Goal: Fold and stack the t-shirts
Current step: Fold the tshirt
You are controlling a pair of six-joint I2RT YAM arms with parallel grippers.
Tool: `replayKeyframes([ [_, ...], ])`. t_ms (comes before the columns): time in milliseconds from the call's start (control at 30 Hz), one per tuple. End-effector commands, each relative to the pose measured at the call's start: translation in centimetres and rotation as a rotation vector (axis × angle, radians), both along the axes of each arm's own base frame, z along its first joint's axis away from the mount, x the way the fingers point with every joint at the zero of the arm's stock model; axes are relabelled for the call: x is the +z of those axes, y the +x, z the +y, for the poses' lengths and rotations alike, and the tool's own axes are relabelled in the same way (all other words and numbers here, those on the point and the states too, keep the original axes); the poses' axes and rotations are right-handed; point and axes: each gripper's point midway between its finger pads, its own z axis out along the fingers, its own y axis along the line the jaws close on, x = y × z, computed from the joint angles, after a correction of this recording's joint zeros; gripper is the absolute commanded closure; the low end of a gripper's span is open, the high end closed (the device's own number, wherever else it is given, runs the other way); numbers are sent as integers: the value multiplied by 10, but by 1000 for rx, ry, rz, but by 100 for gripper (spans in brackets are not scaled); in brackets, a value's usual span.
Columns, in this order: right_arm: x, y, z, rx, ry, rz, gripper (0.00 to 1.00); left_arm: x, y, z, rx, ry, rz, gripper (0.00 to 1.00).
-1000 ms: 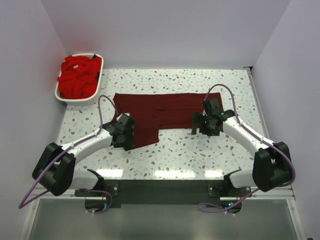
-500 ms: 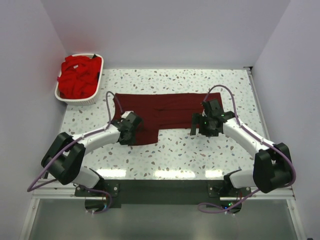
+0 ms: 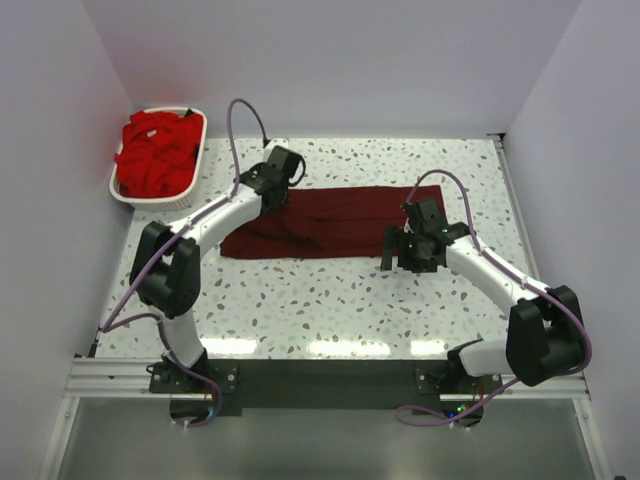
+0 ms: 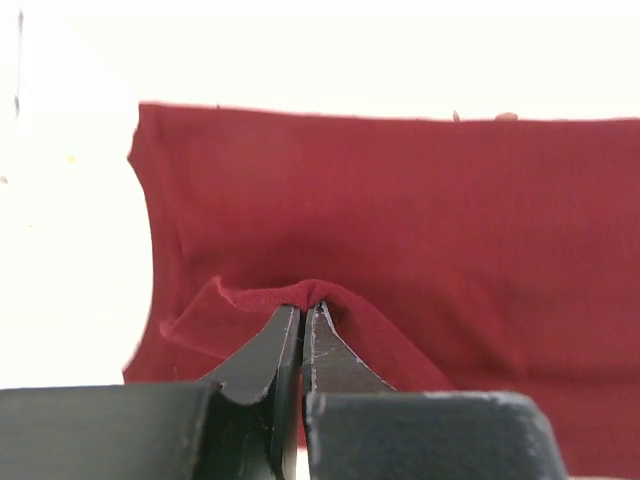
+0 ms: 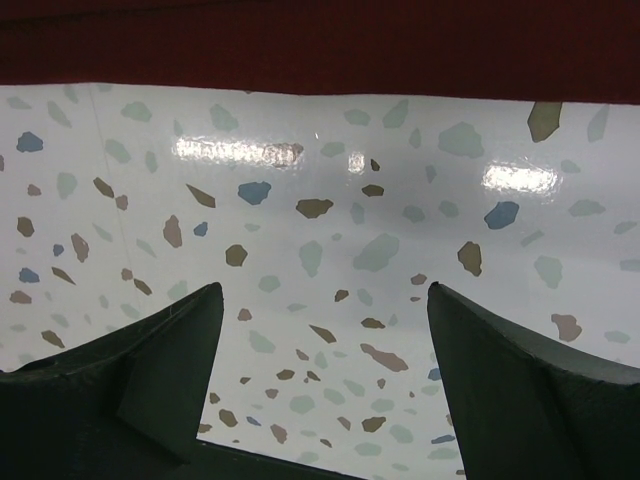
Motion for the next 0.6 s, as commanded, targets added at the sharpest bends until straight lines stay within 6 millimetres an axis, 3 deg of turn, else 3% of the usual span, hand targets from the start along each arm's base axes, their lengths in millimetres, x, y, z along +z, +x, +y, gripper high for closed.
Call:
replayKeyframes([
  [0, 10, 14, 6, 7, 19, -68, 14, 11, 42, 0, -34, 106, -78, 100],
  [233, 18, 33, 11, 17, 16, -95, 15, 1, 87, -2, -8, 81, -109, 100],
  [400, 26, 52, 13, 16, 1, -135, 16, 1, 101, 2, 23, 64, -129, 100],
  [567, 30, 71, 16, 5, -12, -168, 22, -9, 106, 21, 122, 26, -117, 100],
])
